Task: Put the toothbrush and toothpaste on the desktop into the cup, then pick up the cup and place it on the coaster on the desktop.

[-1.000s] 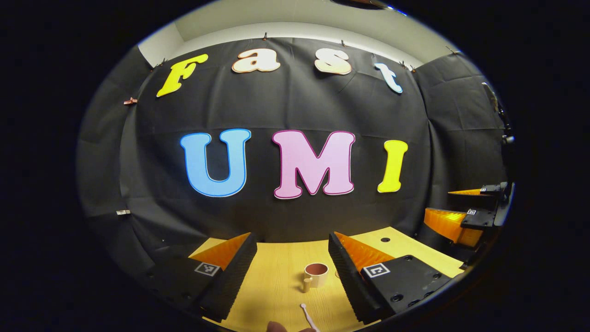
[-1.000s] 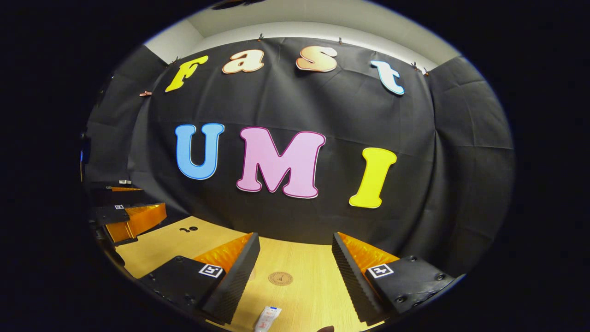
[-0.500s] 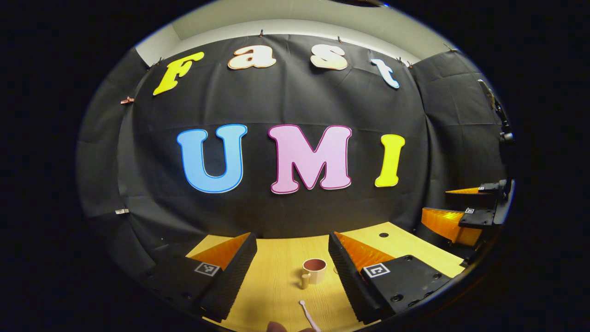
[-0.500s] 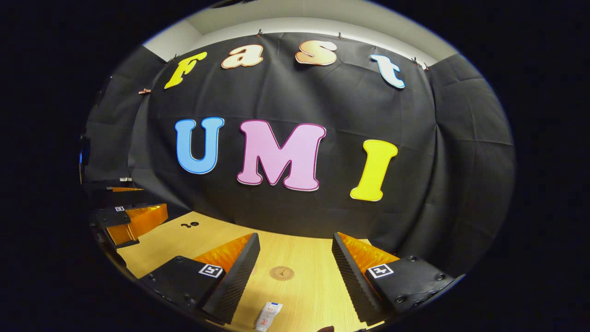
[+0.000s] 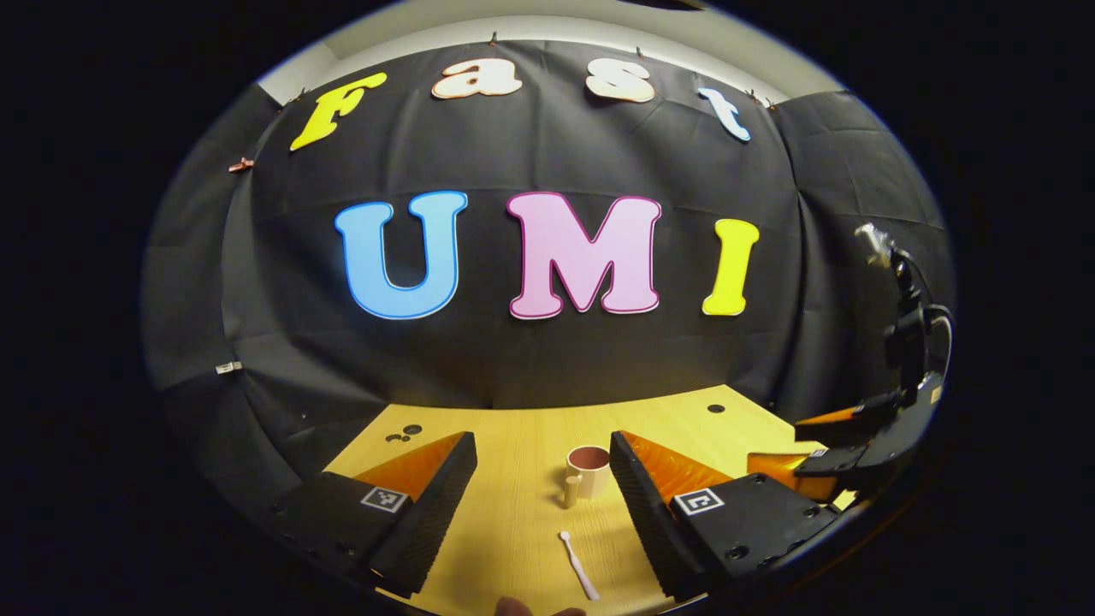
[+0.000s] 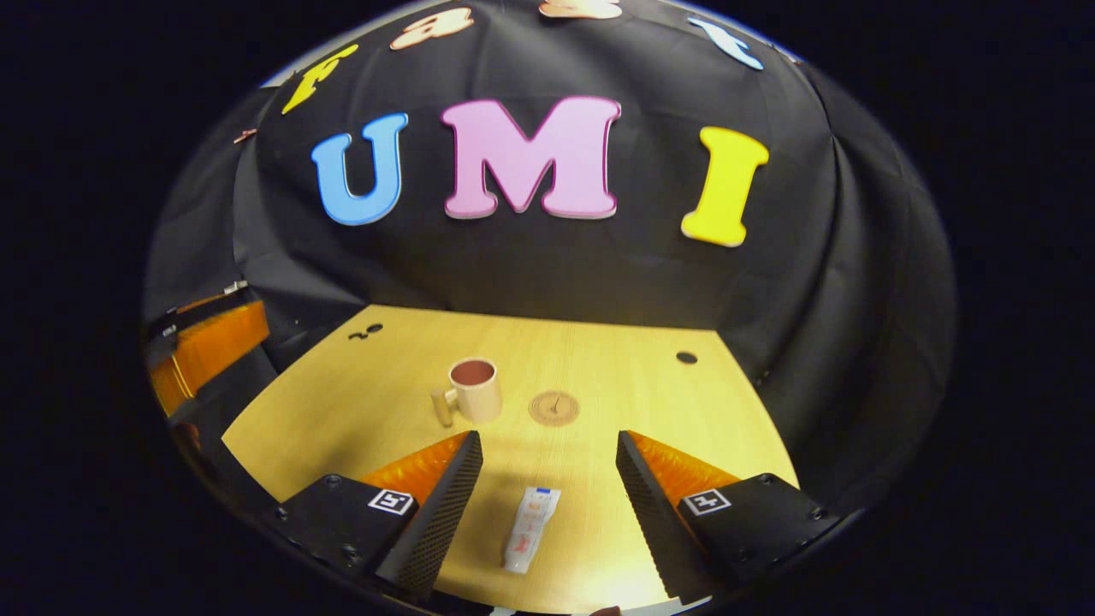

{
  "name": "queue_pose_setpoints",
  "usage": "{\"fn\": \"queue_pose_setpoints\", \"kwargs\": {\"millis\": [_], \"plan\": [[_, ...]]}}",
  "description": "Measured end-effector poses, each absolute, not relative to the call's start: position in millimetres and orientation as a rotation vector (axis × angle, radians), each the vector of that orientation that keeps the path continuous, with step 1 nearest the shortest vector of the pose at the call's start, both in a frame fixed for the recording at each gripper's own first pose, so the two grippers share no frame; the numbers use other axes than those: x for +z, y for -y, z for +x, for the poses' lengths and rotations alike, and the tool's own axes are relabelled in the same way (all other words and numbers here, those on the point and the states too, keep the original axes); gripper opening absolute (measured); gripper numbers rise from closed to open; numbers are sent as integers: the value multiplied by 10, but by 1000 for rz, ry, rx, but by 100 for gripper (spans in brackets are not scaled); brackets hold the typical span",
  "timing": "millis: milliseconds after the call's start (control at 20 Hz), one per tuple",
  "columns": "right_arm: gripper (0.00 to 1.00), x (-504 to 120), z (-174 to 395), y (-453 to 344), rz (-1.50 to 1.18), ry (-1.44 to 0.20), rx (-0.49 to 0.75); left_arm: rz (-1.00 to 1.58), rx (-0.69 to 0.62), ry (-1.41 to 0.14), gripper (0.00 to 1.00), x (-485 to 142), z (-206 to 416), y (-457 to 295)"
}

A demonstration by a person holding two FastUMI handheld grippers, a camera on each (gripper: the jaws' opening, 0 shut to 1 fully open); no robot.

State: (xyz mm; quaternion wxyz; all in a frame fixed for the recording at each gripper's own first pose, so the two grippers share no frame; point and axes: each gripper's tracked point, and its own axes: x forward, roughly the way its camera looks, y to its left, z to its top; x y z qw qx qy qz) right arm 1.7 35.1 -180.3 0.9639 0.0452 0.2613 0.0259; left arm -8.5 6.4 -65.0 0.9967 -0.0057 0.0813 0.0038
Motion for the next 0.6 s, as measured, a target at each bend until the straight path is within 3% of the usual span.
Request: {"fn": "queue_pose_setpoints", "kwargs": {"millis": [600], "plan": [[95, -3594, -198, -748, 131, -1061, 12, -21, 2, -266, 97, -1179, 4, -505]]}}
